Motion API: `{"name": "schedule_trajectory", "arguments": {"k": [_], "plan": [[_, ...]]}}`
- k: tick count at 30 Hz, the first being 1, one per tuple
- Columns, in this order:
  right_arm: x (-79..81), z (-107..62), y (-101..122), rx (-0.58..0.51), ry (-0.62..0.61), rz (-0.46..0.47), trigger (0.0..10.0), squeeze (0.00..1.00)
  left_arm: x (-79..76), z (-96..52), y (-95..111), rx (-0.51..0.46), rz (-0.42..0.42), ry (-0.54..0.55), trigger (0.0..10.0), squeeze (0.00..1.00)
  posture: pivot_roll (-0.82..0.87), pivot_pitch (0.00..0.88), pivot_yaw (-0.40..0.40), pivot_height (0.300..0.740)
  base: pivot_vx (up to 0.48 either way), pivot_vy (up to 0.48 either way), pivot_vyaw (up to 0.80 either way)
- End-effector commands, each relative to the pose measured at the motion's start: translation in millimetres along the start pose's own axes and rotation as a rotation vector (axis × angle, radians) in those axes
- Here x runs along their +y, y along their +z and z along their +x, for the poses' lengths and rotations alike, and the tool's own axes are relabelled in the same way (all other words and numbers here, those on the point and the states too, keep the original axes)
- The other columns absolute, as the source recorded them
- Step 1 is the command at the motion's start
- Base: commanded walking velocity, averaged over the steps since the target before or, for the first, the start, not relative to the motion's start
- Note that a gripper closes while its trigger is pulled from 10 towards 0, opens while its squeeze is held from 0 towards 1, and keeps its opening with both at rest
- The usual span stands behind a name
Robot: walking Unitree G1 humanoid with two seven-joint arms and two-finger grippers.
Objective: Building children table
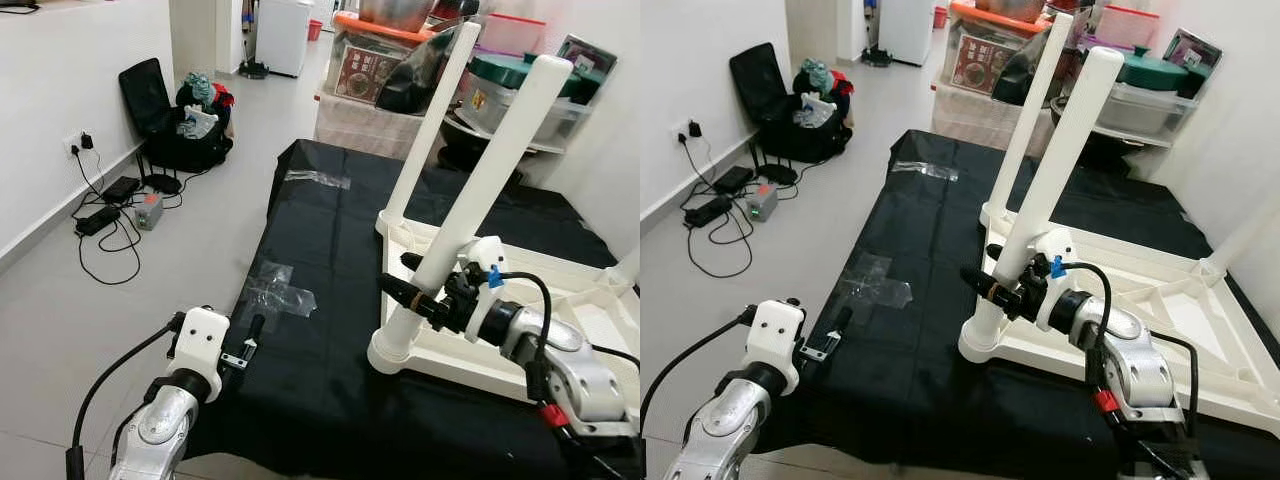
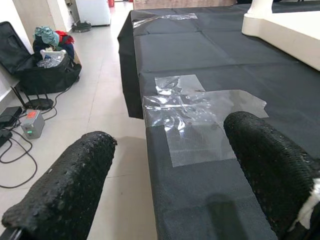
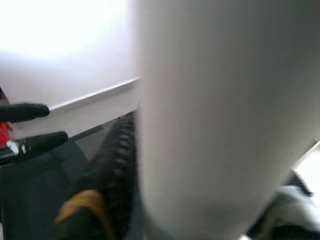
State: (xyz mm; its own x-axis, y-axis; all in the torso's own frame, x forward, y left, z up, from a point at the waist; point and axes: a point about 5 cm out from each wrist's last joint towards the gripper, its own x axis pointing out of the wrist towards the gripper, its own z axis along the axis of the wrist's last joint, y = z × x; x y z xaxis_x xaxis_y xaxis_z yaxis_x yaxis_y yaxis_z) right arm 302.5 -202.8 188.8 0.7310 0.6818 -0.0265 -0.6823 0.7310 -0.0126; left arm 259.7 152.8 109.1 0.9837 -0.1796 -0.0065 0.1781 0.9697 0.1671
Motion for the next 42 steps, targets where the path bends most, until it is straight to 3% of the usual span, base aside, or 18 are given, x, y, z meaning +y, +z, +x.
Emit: {"name": "schedule_trajectory", "arguments": {"k": [1, 5, 7, 9, 12, 13, 16, 17, 18, 19, 20, 21, 22, 24, 28, 36, 37, 42], "plan": [[-3.4, 0.8, 4.9, -0.062, -0.039, -0.001, 0.0, 0.00, -6.2, -1.5, -2.6, 0.013, -0.010, -0.018, 10.0, 0.00, 0.11, 0.000, -0.188, 0.740, 0.000, 0.000, 0.00], [-5.9, 0.0, 4.7, -0.068, -0.067, -0.005, 0.0, 0.00, -6.5, -1.5, -2.7, 0.014, -0.010, -0.020, 10.0, 0.00, 0.11, 0.000, -0.188, 0.740, 0.000, 0.000, 0.00], [-13.1, -1.8, 3.6, -0.076, -0.158, -0.008, 0.0, 0.00, -6.9, -1.5, -2.9, 0.015, -0.011, -0.022, 10.0, 0.00, 0.10, 0.000, -0.184, 0.740, 0.000, 0.000, 0.00], [-24.5, -9.3, -2.4, -0.071, -0.390, 0.002, 0.0, 0.00, -6.9, -1.3, -3.3, 0.016, -0.013, -0.024, 10.0, 0.00, 0.10, 0.000, -0.179, 0.740, 0.000, 0.000, 0.00], [-27.1, -13.0, -5.4, -0.066, -0.472, 0.009, 0.0, 0.00, -6.6, -1.2, -3.4, 0.016, -0.013, -0.024, 10.0, 0.00, 0.10, 0.000, -0.179, 0.740, 0.000, 0.000, 0.00], [-30.1, -19.2, -9.8, -0.050, -0.587, 0.022, 0.0, 0.00, -6.2, -1.0, -3.5, 0.016, -0.013, -0.024, 10.0, 0.00, 0.09, 0.000, -0.174, 0.740, 0.000, 0.000, 0.00], [-30.1, -19.2, -9.8, -0.050, -0.587, 0.022, 0.0, 0.00, -6.2, -1.0, -3.5, 0.016, -0.013, -0.024, 10.0, 0.00, 0.09, 0.000, -0.174, 0.740, 0.000, 0.000, 0.00], [-42.5, -40.8, -17.9, -0.012, -0.918, 0.050, 0.0, 0.00, -6.0, -0.9, -3.7, 0.017, -0.012, -0.026, 10.0, 0.00, 0.09, 0.000, -0.169, 0.740, 0.000, 0.000, 0.00], [-42.5, -40.8, -17.9, -0.012, -0.918, 0.050, 0.0, 0.00, -6.0, -0.9, -3.7, 0.017, -0.012, -0.026, 10.0, 0.00, 0.09, 0.000, -0.169, 0.740, 0.000, 0.000, 0.00], [-45.1, -70.7, -23.5, 0.015, -1.277, 0.064, 0.0, 0.00, -5.8, -0.9, -3.7, 0.017, -0.011, -0.027, 10.0, 0.00, 0.09, 0.000, -0.170, 0.740, 0.000, 0.000, 0.00], [-32.7, -89.5, -29.1, 0.062, -1.515, 0.067, 0.0, 0.00, -5.1, -0.9, -3.7, 0.017, -0.009, -0.027, 10.0, 0.00, 0.09, 0.000, -0.167, 0.740, 0.000, 0.000, 0.00], [-32.7, -89.5, -29.1, 0.062, -1.515, 0.067, 0.0, 0.00, -5.1, -0.9, -3.7, 0.017, -0.009, -0.027, 10.0, 0.00, 0.09, 0.000, -0.167, 0.740, 0.000, 0.000, 0.00], [-19.3, -97.5, -33.6, 0.099, -1.644, 0.079, 0.0, 0.00, -4.4, -0.9, -3.7, 0.018, -0.007, -0.026, 10.0, 0.00, 0.09, 0.000, -0.162, 0.740, 0.000, 0.000, 0.00], [-19.3, -97.5, -33.6, 0.099, -1.644, 0.079, 0.0, 0.00, -4.4, -0.9, -3.7, 0.018, -0.007, -0.026, 10.0, 0.00, 0.09, 0.000, -0.162, 0.740, 0.000, 0.000, 0.00], [1.3, -82.0, -41.7, 0.148, -1.649, 0.102, 0.0, 0.00, -6.6, -0.5, -3.7, 0.018, -0.003, -0.034, 10.0, 0.00, 0.09, 0.000, -0.163, 0.740, 0.000, 0.000, 0.00], [0.1, -56.1, -31.9, 0.090, -1.484, 0.102, 0.0, 0.00, -5.5, -0.1, -3.3, 0.016, -0.006, -0.024, 10.0, 0.00, 0.09, 0.000, -0.176, 0.740, 0.000, 0.000, 0.00], [1.8, -44.6, -28.5, 0.072, -1.394, 0.107, 10.0, 0.00, -5.5, -0.3, -3.4, 0.015, -0.007, -0.023, 10.0, 0.00, 0.09, 0.000, -0.175, 0.740, 0.000, 0.000, 0.00], [7.2, -22.6, -8.9, -0.048, -1.222, 0.090, 10.0, 0.00, -6.4, -0.9, -3.6, 0.015, -0.008, -0.024, 10.0, 0.00, 0.09, 0.000, -0.175, 0.740, 0.000, 0.000, 0.00]]}}
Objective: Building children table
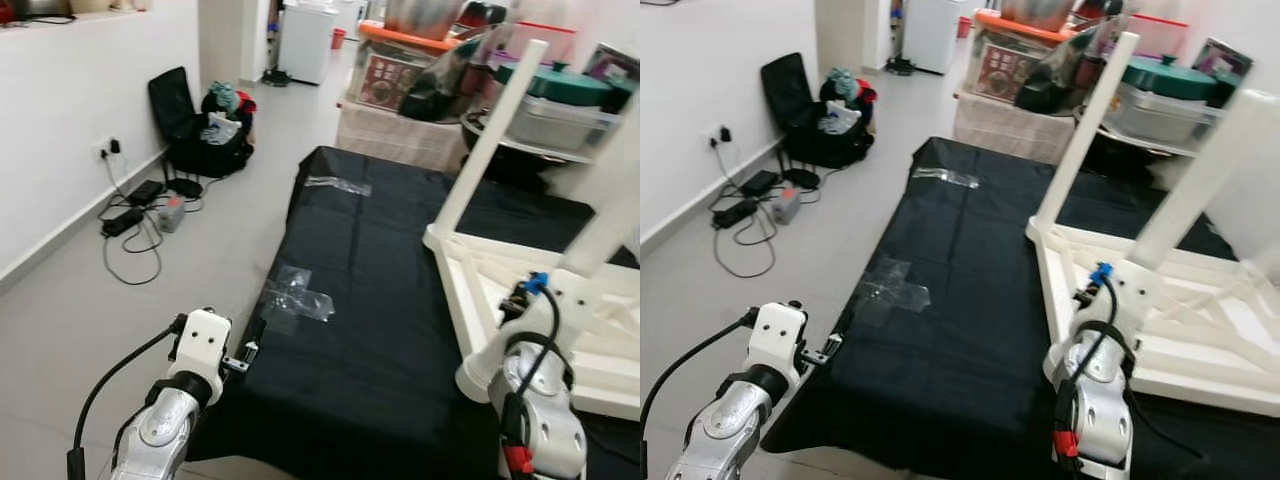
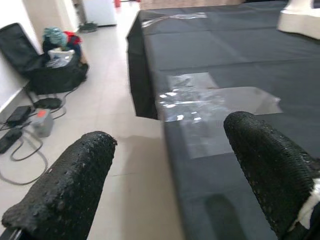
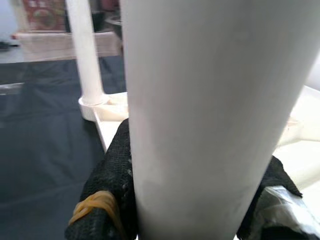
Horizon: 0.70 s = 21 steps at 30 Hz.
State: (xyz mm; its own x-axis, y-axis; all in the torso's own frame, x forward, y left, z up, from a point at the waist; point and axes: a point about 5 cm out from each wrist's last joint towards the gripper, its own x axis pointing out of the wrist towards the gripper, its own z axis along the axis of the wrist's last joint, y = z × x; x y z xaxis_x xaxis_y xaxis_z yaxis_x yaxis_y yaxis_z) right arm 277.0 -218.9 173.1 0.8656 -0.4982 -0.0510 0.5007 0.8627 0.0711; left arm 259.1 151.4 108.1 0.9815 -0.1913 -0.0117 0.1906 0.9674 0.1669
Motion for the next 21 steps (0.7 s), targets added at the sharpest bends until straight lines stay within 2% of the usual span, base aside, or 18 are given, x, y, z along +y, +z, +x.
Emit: {"name": "schedule_trajectory", "arguments": {"k": [1, 5, 6, 7, 8, 9, 10, 11, 12, 14, 17, 18, 21], "plan": [[8.2, 0.8, 11.5, -0.069, 0.073, 0.012, 10.0, 1.00, -5.0, -0.7, -3.0, 0.013, -0.009, -0.013, 10.0, 0.00, 0.09, 0.000, -0.175, 0.740, 0.000, 0.000, 0.00], [10.3, 1.4, 14.2, -0.076, 0.118, 0.032, 10.0, 1.00, -5.5, -0.9, -3.1, 0.013, -0.010, -0.014, 10.0, 0.00, 0.09, 0.000, -0.177, 0.740, 0.000, 0.000, 0.00], [18.8, 1.3, 16.1, -0.055, 0.248, 0.098, 10.0, 1.00, -5.9, -1.0, -3.0, 0.013, -0.011, -0.014, 10.0, 0.00, 0.09, 0.000, -0.179, 0.740, 0.000, 0.000, 0.00], [18.8, 1.3, 16.1, -0.055, 0.248, 0.098, 10.0, 1.00, -5.9, -1.0, -3.0, 0.013, -0.011, -0.014, 10.0, 0.00, 0.09, 0.000, -0.179, 0.740, 0.000, 0.000, 0.00], [28.7, -0.1, 19.7, -0.064, 0.437, 0.119, 10.0, 0.04, -6.5, -0.8, -3.1, 0.013, -0.013, -0.014, 10.0, 0.00, 0.09, 0.000, -0.172, 0.740, 0.000, 0.000, 0.00], [28.7, -0.1, 19.7, -0.064, 0.437, 0.119, 10.0, 0.04, -6.5, -0.8, -3.1, 0.013, -0.013, -0.014, 10.0, 0.00, 0.09, 0.000, -0.172, 0.740, 0.000, 0.000, 0.00], [34.7, -2.8, 20.0, -0.059, 0.656, 0.102, 10.0, 0.00, -7.4, -0.5, -3.0, 0.012, -0.014, -0.016, 10.0, 0.00, 0.09, 0.000, -0.171, 0.740, 0.000, 0.000, 0.00], [34.7, -2.8, 20.0, -0.059, 0.656, 0.102, 10.0, 0.00, -7.4, -0.5, -3.0, 0.012, -0.014, -0.016, 10.0, 0.00, 0.09, 0.000, -0.171, 0.740, 0.000, 0.000, 0.00], [35.6, -5.2, 23.1, -0.062, 0.837, 0.068, 10.0, 0.00, -8.6, -0.1, -2.8, 0.011, -0.014, -0.021, 10.0, 0.00, 0.10, 0.000, -0.176, 0.740, 0.000, 0.000, 0.00], [35.1, -5.1, 29.1, -0.053, 1.026, -0.001, 10.0, 0.00, -9.3, 0.5, -2.7, 0.009, -0.015, -0.024, 10.0, 0.00, 0.10, 0.000, -0.187, 0.740, 0.000, 0.000, 0.00], [35.5, -4.1, 31.3, -0.054, 1.059, -0.017, 10.0, 0.00, -9.2, 0.6, -2.7, 0.009, -0.015, -0.023, 10.0, 0.00, 0.10, 0.000, -0.187, 0.740, 0.000, 0.000, 0.00], [40.8, 1.4, 27.4, -0.049, 1.095, -0.047, 10.0, 0.00, -6.3, 1.0, -1.9, 0.005, -0.011, -0.009, 10.0, 0.00, 0.12, 0.000, -0.200, 0.740, 0.000, 0.000, 0.00], [43.3, 3.6, 24.7, -0.044, 1.099, -0.053, 10.0, 0.00, -5.2, 1.1, -1.5, 0.003, -0.009, -0.004, 10.0, 0.00, 0.12, 0.000, -0.200, 0.740, 0.000, 0.000, 0.00]]}}
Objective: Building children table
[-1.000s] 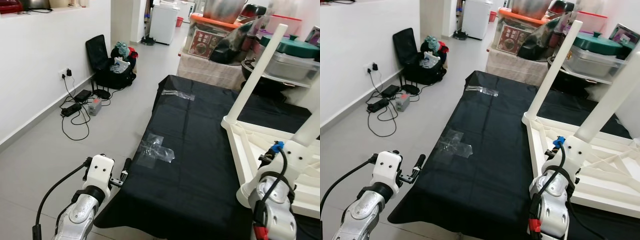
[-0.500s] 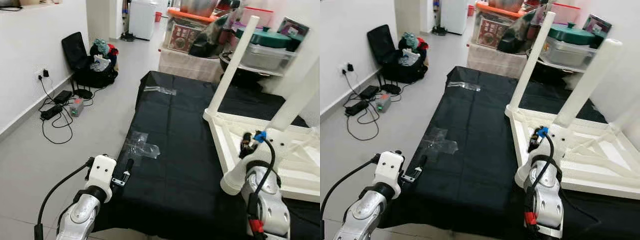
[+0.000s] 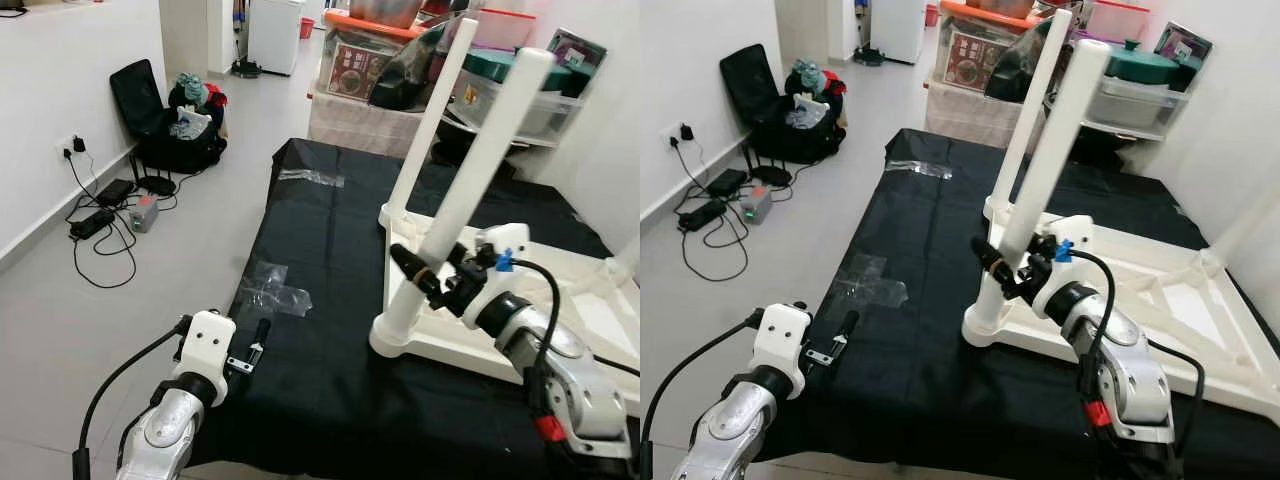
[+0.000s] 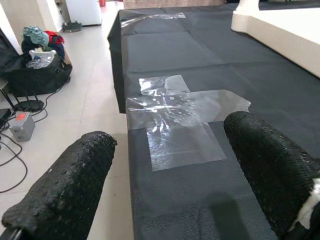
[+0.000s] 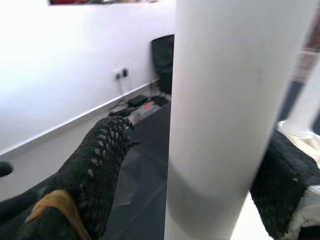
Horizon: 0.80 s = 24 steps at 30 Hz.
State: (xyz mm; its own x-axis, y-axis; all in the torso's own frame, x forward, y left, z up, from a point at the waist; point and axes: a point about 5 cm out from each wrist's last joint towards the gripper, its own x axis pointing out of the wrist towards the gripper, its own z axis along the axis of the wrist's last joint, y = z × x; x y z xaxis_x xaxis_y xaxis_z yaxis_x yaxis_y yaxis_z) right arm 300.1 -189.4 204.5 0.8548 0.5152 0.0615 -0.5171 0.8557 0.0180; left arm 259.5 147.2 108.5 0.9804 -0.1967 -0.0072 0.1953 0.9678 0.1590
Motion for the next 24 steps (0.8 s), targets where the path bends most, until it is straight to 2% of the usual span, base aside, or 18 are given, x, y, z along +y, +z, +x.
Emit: {"name": "schedule_trajectory", "arguments": {"k": [1, 6, 7, 8, 9, 11, 14, 20, 21, 23, 24], "plan": [[3.4, 7.1, -7.7, 0.021, 0.035, -0.007, 10.0, 0.00, -0.5, 0.1, -2.2, 0.007, 0.001, 0.004, 10.0, 0.00, 0.13, 0.000, -0.202, 0.740, 0.000, 0.000, 0.00], [5.4, 9.9, -10.4, 0.027, 0.051, -0.001, 10.0, 0.00, -0.3, 0.1, -2.1, 0.007, 0.002, 0.006, 10.0, 0.00, 0.13, 0.000, -0.202, 0.740, 0.000, 0.000, 0.00], [7.7, 11.8, -12.0, 0.029, 0.065, 0.004, 8.4, 0.00, -0.2, -0.1, -1.9, 0.006, 0.003, 0.006, 10.0, 0.00, 0.13, 0.000, -0.206, 0.740, 0.000, 0.000, 0.00], [7.7, 11.8, -12.0, 0.029, 0.065, 0.004, 8.4, 0.00, -0.2, -0.1, -1.9, 0.006, 0.003, 0.006, 10.0, 0.00, 0.13, 0.000, -0.206, 0.740, 0.000, 0.000, 0.00], [7.5, 12.8, -13.5, 0.030, 0.072, 0.009, 0.4, 0.00, -0.2, -0.4, -1.6, 0.006, 0.003, 0.007, 10.0, 0.00, 0.13, 0.000, -0.206, 0.740, 0.000, 0.000, 0.00], [4.8, 12.3, -14.2, 0.025, 0.067, 0.007, 0.0, 0.00, -0.1, -0.7, -1.4, 0.006, 0.004, 0.008, 10.0, 0.00, 0.13, 0.000, -0.204, 0.740, 0.000, 0.000, 0.00], [-10.2, 5.0, -21.9, 0.067, -0.073, -0.043, 0.0, 0.00, -1.0, -1.9, -2.4, 0.011, 0.001, 0.003, 10.0, 0.00, 0.11, 0.000, -0.197, 0.740, 0.000, 0.000, 0.00], [-14.7, -6.6, -25.9, 0.072, -0.162, -0.030, 0.0, 0.00, -2.3, -2.5, -3.3, 0.015, -0.002, -0.005, 10.0, 0.00, 0.10, 0.000, -0.187, 0.740, 0.000, 0.000, 0.00], [-17.9, -9.4, -27.2, 0.084, -0.221, -0.033, 0.0, 0.00, -2.7, -2.7, -3.5, 0.016, -0.003, -0.007, 10.0, 0.00, 0.09, 0.000, -0.184, 0.740, 0.000, 0.000, 0.00], [-17.9, -9.4, -27.2, 0.084, -0.221, -0.033, 0.0, 0.00, -2.7, -2.7, -3.5, 0.016, -0.003, -0.007, 10.0, 0.00, 0.09, 0.000, -0.184, 0.740, 0.000, 0.000, 0.00], [-24.0, -12.5, -28.1, 0.092, -0.324, -0.022, 0.0, 0.00, -2.8, -2.9, -3.6, 0.017, -0.003, -0.009, 10.0, 0.00, 0.09, 0.000, -0.183, 0.740, 0.000, 0.000, 0.00]]}}
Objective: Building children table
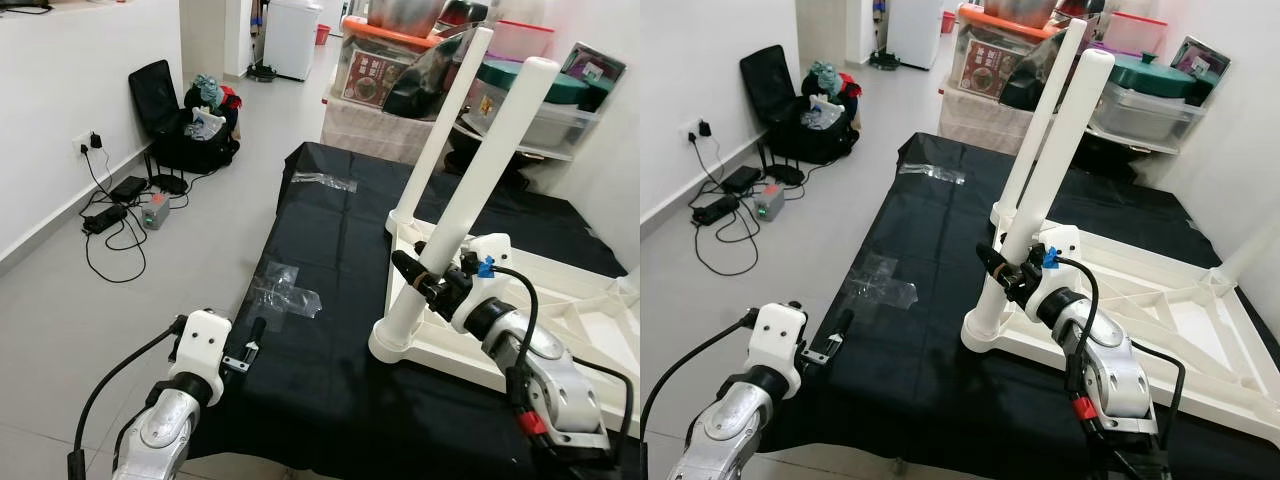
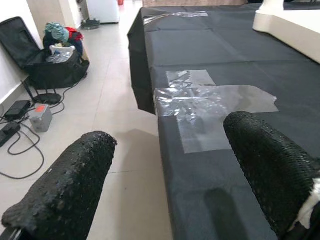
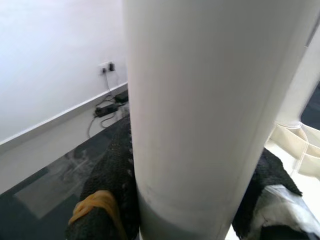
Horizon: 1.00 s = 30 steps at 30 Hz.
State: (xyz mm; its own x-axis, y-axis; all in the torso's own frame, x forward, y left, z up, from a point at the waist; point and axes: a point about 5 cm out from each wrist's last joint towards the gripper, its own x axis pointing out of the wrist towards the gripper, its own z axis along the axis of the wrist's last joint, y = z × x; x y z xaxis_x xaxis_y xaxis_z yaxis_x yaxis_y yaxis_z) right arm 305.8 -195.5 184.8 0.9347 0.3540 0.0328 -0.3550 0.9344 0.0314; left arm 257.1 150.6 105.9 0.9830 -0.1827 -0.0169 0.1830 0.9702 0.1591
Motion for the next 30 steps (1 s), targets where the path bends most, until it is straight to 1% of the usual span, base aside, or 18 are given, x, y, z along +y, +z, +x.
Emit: {"name": "schedule_trajectory", "arguments": {"k": [1, 2, 3, 4, 5, 6, 7, 9, 10, 13, 15, 22, 23, 25, 26, 28, 29, 30], "plan": [[-33.3, -15.7, -8.3, 0.051, -0.381, -0.002, 0.0, 0.00, -5.0, -0.6, -0.9, 0.007, -0.003, -0.022, 10.0, 0.00, 0.08, 0.000, -0.181, 0.740, 0.000, 0.000, 0.00], [-33.3, -15.7, -8.3, 0.051, -0.381, -0.002, 0.0, 0.00, -5.0, -0.6, -0.9, 0.007, -0.003, -0.022, 10.0, 0.00, 0.08, 0.000, -0.181, 0.740, 0.000, 0.000, 0.00], [-49.1, -25.9, -8.7, 0.024, -0.628, 0.061, 0.0, 0.00, -4.9, -0.9, -1.1, 0.008, -0.003, -0.023, 10.0, 0.00, 0.08, 0.000, -0.183, 0.740, 0.000, 0.000, 0.00], [-49.1, -25.9, -8.7, 0.024, -0.628, 0.061, 0.0, 0.00, -4.9, -0.9, -1.1, 0.008, -0.003, -0.023, 10.0, 0.00, 0.08, 0.000, -0.183, 0.740, 0.000, 0.000, 0.00], [-72.8, -52.3, -18.1, 0.041, -0.976, 0.115, 0.0, 0.00, -4.6, -1.4, -1.2, 0.009, -0.003, -0.023, 10.0, 0.00, 0.08, 0.000, -0.188, 0.740, 0.000, 0.000, 0.00], [-72.8, -52.3, -18.1, 0.041, -0.976, 0.115, 0.0, 0.00, -4.6, -1.4, -1.2, 0.009, -0.003, -0.023, 10.0, 0.00, 0.08, 0.000, -0.188, 0.740, 0.000, 0.000, 0.00], [-91.0, -85.2, -36.3, 0.101, -1.278, 0.177, 0.0, 0.00, -3.9, -1.8, -1.5, 0.010, -0.001, -0.020, 10.0, 0.00, 0.09, 0.000, -0.186, 0.740, 0.000, 0.000, 0.00], [-91.0, -85.2, -36.3, 0.101, -1.278, 0.177, 0.0, 0.00, -3.9, -1.8, -1.5, 0.010, -0.001, -0.020, 10.0, 0.00, 0.09, 0.000, -0.186, 0.740, 0.000, 0.000, 0.00], [-96.5, -108.8, -51.0, 0.145, -1.450, 0.221, 0.0, 0.00, -2.5, -2.1, -1.9, 0.013, 0.000, -0.017, 10.0, 0.00, 0.09, 0.000, -0.174, 0.740, 0.000, 0.000, 0.00], [-89.1, -116.3, -57.6, 0.161, -1.486, 0.227, 0.0, 0.00, -3.4, -1.9, -2.4, 0.016, 0.001, -0.023, 10.0, 0.00, 0.07, 0.000, -0.159, 0.740, 0.000, 0.000, 0.00], [-66.7, -98.6, -51.3, 0.118, -1.356, 0.204, 0.0, 0.00, -6.3, -2.0, -3.0, 0.019, 0.001, -0.040, 10.0, 0.00, 0.07, 0.000, -0.163, 0.740, 0.000, 0.000, 0.00], [-51.5, -71.7, -35.0, 0.071, -1.229, 0.176, 0.0, 0.00, -3.5, -1.2, -2.3, 0.016, 0.002, -0.024, 10.0, 0.00, 0.08, 0.000, -0.175, 0.740, 0.000, 0.000, 0.00], [-49.8, -64.1, -33.1, 0.070, -1.191, 0.192, 7.0, 0.00, -3.3, -1.1, -2.2, 0.015, 0.002, -0.021, 10.0, 0.00, 0.08, 0.000, -0.176, 0.740, 0.000, 0.000, 0.00], [-49.8, -64.1, -33.1, 0.070, -1.191, 0.192, 7.0, 0.00, -3.3, -1.1, -2.2, 0.015, 0.002, -0.021, 10.0, 0.00, 0.08, 0.000, -0.176, 0.740, 0.000, 0.000, 0.00], [-49.0, -56.4, -30.7, 0.053, -1.137, 0.203, 10.0, 0.00, -3.5, -1.0, -2.0, 0.014, 0.002, -0.021, 10.0, 0.00, 0.08, 0.000, -0.175, 0.740, 0.000, 0.000, 0.00], [-47.7, -44.9, -23.2, -0.003, -1.020, 0.230, 10.0, 0.00, -4.6, -1.1, -1.9, 0.013, 0.001, -0.025, 10.0, 0.00, 0.08, 0.000, -0.175, 0.740, 0.000, 0.000, 0.00], [-46.8, -40.1, -17.1, -0.043, -0.949, 0.247, 10.0, 1.00, -4.9, -1.0, -1.8, 0.013, 0.000, -0.027, 10.0, 0.00, 0.08, 0.000, -0.176, 0.740, 0.000, 0.000, 0.00], [-46.8, -40.1, -17.1, -0.043, -0.949, 0.247, 10.0, 1.00, -4.9, -1.0, -1.8, 0.013, 0.000, -0.027, 10.0, 0.00, 0.08, 0.000, -0.176, 0.740, 0.000, 0.000, 0.00]]}}
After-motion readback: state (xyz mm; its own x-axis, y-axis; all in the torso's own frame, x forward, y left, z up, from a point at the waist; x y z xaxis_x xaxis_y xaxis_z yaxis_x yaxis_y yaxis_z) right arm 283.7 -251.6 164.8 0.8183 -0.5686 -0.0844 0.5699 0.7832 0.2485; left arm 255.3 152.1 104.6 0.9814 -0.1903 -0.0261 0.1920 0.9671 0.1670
